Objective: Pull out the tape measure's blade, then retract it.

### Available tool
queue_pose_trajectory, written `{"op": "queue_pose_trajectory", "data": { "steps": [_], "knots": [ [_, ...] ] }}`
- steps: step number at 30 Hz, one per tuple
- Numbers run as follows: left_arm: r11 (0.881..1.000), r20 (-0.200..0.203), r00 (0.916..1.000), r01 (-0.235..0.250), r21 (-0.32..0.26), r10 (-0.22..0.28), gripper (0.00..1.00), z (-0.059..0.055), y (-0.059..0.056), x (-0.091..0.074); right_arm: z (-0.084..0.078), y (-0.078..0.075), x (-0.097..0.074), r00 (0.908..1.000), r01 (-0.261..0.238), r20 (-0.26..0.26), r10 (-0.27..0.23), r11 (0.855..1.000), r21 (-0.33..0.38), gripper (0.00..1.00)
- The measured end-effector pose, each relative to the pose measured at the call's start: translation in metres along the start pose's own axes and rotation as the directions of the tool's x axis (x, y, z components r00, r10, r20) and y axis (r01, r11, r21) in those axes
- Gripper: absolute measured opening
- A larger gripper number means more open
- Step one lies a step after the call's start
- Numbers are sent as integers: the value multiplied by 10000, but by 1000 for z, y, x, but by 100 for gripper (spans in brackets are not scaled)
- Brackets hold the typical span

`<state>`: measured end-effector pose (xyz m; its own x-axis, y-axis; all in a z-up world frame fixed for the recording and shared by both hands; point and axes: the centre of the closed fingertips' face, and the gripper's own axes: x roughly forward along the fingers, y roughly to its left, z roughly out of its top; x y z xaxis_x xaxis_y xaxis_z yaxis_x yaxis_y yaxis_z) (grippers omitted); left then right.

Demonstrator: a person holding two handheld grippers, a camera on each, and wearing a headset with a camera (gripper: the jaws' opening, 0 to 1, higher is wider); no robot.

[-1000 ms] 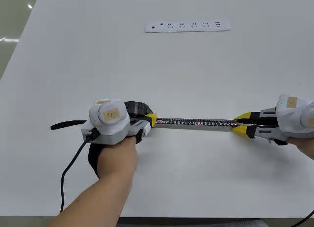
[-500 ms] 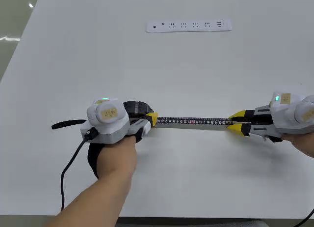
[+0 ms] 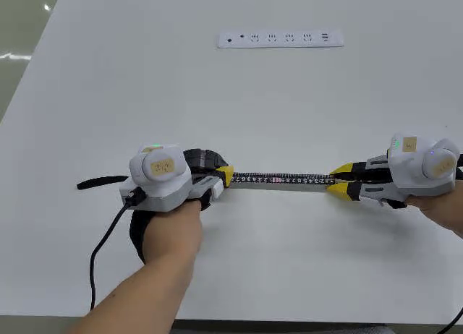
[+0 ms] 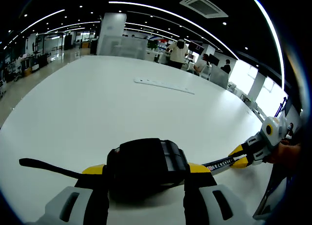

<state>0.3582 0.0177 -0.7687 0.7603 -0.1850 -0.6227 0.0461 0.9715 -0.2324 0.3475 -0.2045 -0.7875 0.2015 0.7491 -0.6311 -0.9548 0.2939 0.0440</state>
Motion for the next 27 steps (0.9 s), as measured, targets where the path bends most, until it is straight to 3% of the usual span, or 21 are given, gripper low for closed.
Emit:
{"op": "queue_pose_trajectory", "data": {
  "steps": [24, 25, 27],
  "knots": [
    [9998, -41, 10000, 68, -209, -69, 59, 0, 1, -1, 16, 4, 19, 9995, -232, 232, 231, 9997, 24, 9],
    [9996, -53, 9999, 91, -264, -92, 59, 0, 1, 0, 26, 7, 29, 9987, -368, 350, 368, 9993, 1, 9],
    [9996, -54, 9999, 91, -264, -93, 59, 1, 1, 0, 26, 7, 30, 9987, -372, 347, 372, 9993, -6, 9]
  ]
}}
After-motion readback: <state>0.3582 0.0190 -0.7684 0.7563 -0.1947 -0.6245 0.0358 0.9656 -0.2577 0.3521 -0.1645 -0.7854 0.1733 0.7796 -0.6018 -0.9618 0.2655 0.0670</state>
